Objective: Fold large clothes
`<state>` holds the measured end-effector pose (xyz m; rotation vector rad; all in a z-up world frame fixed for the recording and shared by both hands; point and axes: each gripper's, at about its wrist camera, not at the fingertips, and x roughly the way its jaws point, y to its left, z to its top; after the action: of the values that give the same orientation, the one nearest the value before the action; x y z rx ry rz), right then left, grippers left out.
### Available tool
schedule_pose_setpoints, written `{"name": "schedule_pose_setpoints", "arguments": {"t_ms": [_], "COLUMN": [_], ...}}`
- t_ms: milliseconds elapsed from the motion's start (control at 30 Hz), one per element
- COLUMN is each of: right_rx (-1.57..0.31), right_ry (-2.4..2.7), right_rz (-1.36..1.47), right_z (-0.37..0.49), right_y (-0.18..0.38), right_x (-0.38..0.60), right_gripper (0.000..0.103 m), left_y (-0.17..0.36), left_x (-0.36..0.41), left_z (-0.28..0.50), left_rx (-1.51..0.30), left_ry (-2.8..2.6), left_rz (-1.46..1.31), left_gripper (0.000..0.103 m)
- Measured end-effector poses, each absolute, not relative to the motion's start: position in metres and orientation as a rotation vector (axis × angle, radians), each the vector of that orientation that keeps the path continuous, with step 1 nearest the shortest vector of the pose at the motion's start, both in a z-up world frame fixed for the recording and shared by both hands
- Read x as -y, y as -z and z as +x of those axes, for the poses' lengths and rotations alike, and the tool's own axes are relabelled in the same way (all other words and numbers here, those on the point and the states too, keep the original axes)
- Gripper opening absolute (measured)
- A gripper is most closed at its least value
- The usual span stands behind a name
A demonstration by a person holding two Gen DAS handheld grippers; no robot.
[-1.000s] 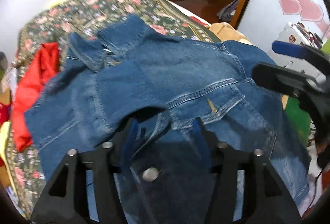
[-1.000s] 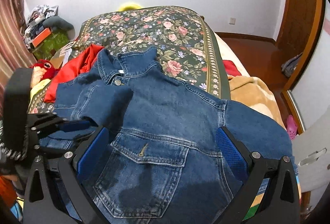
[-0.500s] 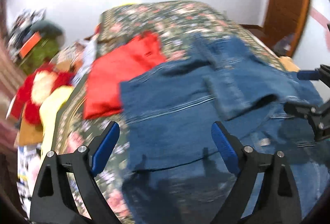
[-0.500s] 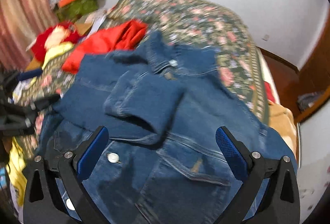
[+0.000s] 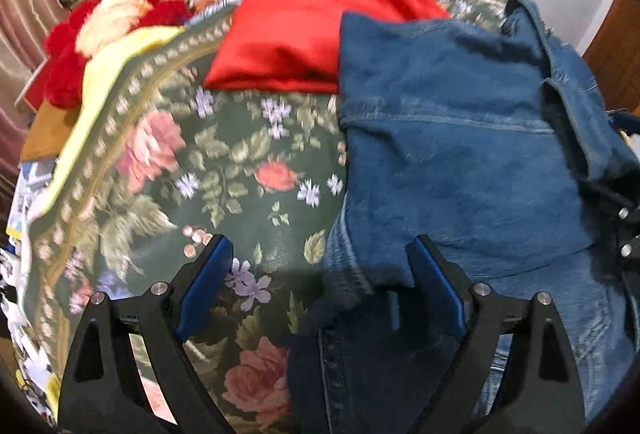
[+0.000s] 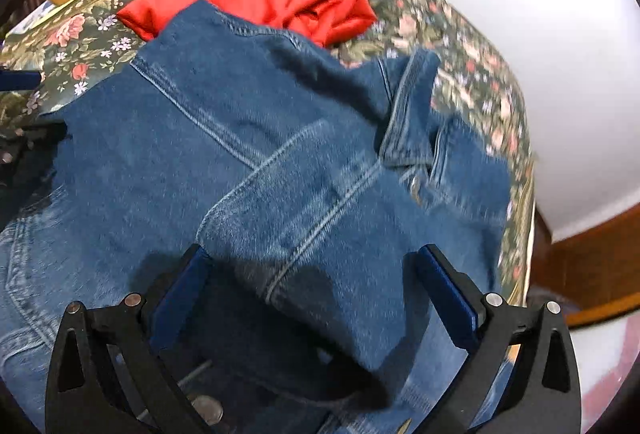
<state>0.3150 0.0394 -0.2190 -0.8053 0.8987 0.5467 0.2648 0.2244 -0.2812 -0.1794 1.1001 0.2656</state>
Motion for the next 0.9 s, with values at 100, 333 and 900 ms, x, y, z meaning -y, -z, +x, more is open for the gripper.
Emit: {"name": "schedule_pose_setpoints", "arguments": {"t_ms": [100,333,900], "right_rx": [-0.901,-0.922,-0.902], "right_ry": [-0.572,-0.612,-0.327], "right_rz": [-0.759,-0.61,-0.077], "right_z": [0.318,0.321,0.313], "right_y": [0.217,0.196,0.153], "right_x": [-0.038,-0.025,0.129], "right_gripper": [0.07,0.022,0.011], "left_y": [0.284,0.286,0.259], "left_x": [-0.218,-0.219,-0.208], "left_z": [0.263,0.263,0.236], "left_rx": [-1.086,-1.088,-1.087], "left_ry": [-0.281,-0.285,-0.299], "left_rz": [-0.144,-0.132,-0.153], "left_gripper": [0.094,0.096,0.097]}}
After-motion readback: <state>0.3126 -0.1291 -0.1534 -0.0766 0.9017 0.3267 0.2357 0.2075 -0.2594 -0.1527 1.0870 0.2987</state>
